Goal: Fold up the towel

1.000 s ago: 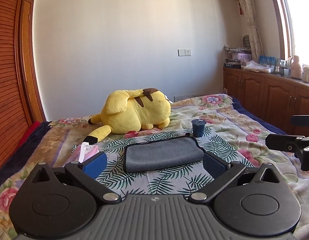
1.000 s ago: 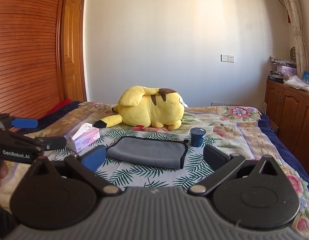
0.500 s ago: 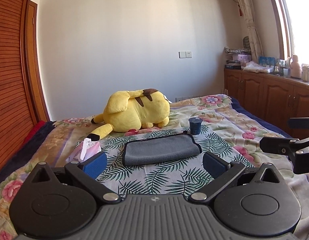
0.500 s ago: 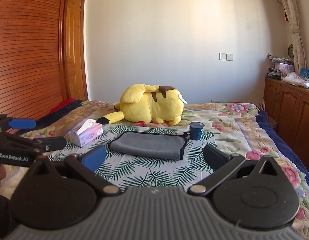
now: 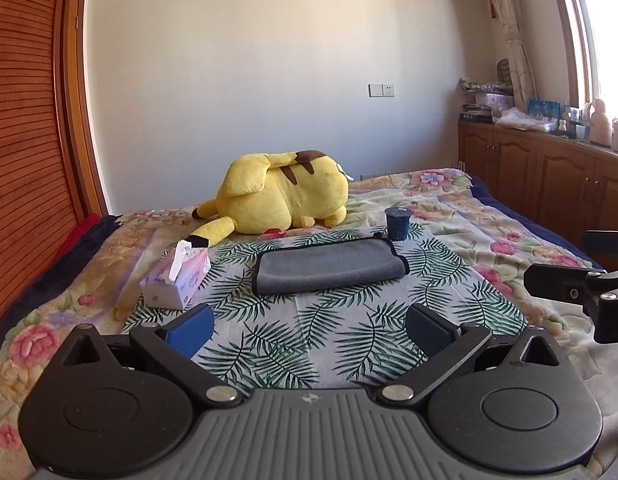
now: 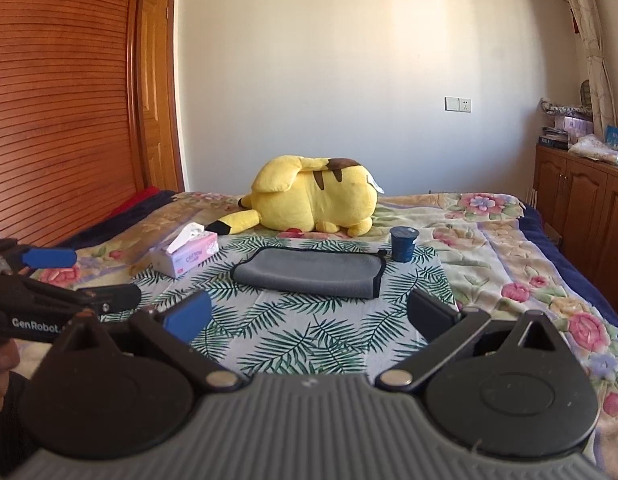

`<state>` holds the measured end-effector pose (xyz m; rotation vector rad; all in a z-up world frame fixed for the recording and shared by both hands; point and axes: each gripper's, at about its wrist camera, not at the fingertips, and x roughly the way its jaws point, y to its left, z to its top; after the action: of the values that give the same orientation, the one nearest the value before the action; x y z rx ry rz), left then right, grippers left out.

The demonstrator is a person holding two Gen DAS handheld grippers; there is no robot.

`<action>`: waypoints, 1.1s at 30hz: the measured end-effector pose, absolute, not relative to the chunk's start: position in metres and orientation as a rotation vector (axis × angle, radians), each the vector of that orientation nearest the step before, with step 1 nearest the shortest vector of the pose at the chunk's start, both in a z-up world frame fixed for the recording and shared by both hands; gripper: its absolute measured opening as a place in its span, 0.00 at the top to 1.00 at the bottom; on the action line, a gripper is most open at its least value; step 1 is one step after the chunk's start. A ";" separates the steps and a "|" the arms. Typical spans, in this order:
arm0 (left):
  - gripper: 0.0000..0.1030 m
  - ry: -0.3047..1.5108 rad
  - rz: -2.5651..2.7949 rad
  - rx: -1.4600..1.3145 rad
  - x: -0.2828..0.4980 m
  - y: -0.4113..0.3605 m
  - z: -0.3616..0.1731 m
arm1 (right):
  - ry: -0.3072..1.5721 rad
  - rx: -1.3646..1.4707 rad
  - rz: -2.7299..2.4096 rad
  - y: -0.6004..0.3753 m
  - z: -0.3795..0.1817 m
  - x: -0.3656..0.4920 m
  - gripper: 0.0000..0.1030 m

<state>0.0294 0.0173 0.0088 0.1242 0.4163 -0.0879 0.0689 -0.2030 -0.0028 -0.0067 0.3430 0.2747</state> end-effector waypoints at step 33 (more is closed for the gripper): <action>0.16 0.403 -0.075 0.127 0.014 0.009 -0.010 | 0.356 0.006 0.204 -0.230 -0.044 0.059 0.00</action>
<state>0.0145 0.0086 -0.0102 0.1273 0.4031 -0.0751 0.0586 -0.2298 -0.0435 0.0056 0.3562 0.2036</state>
